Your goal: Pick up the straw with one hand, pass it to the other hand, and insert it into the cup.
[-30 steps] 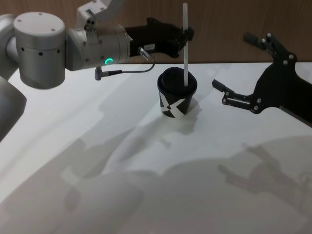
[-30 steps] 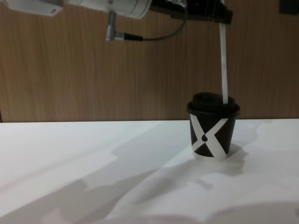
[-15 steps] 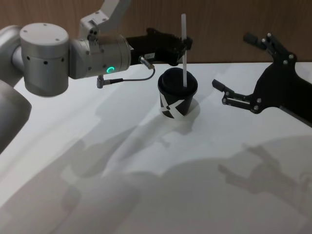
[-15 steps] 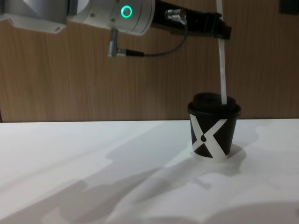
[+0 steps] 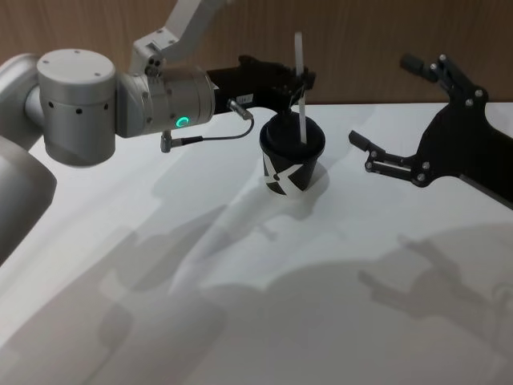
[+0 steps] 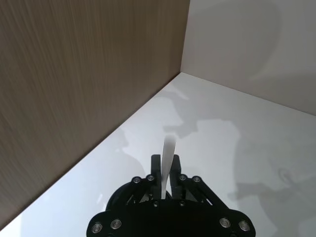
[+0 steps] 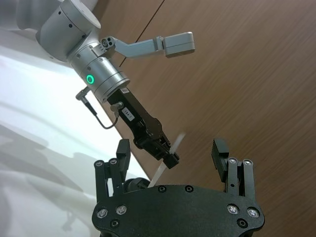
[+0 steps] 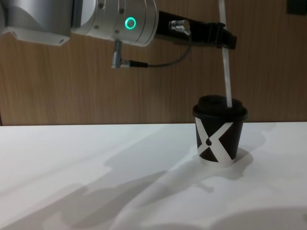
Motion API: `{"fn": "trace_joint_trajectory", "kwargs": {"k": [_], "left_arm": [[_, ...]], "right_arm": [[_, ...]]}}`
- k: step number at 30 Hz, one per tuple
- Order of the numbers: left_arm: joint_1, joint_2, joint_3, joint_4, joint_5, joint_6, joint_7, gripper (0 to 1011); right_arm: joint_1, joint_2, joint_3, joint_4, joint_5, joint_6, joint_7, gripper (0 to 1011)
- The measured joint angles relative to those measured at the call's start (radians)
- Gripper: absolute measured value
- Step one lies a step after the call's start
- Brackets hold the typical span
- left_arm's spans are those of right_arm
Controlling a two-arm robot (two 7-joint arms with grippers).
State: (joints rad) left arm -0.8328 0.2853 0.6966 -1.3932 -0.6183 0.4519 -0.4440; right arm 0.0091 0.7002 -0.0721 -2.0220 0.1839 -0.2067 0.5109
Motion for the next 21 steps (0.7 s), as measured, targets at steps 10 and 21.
{"fn": "trace_joint_trajectory", "kwargs": {"k": [10, 21], "left_arm": [[0.004, -0.004, -0.003, 0.008, 0.000, -0.002, 0.000, 389], [0.005, -0.006, -0.004, 0.012, -0.001, -0.004, 0.000, 734]], "right_arm": [[0.000, 0.000, 0.000, 0.000, 0.000, 0.000, 0.000, 1001], [0.000, 0.000, 0.000, 0.000, 0.000, 0.000, 0.000, 1001]]}}
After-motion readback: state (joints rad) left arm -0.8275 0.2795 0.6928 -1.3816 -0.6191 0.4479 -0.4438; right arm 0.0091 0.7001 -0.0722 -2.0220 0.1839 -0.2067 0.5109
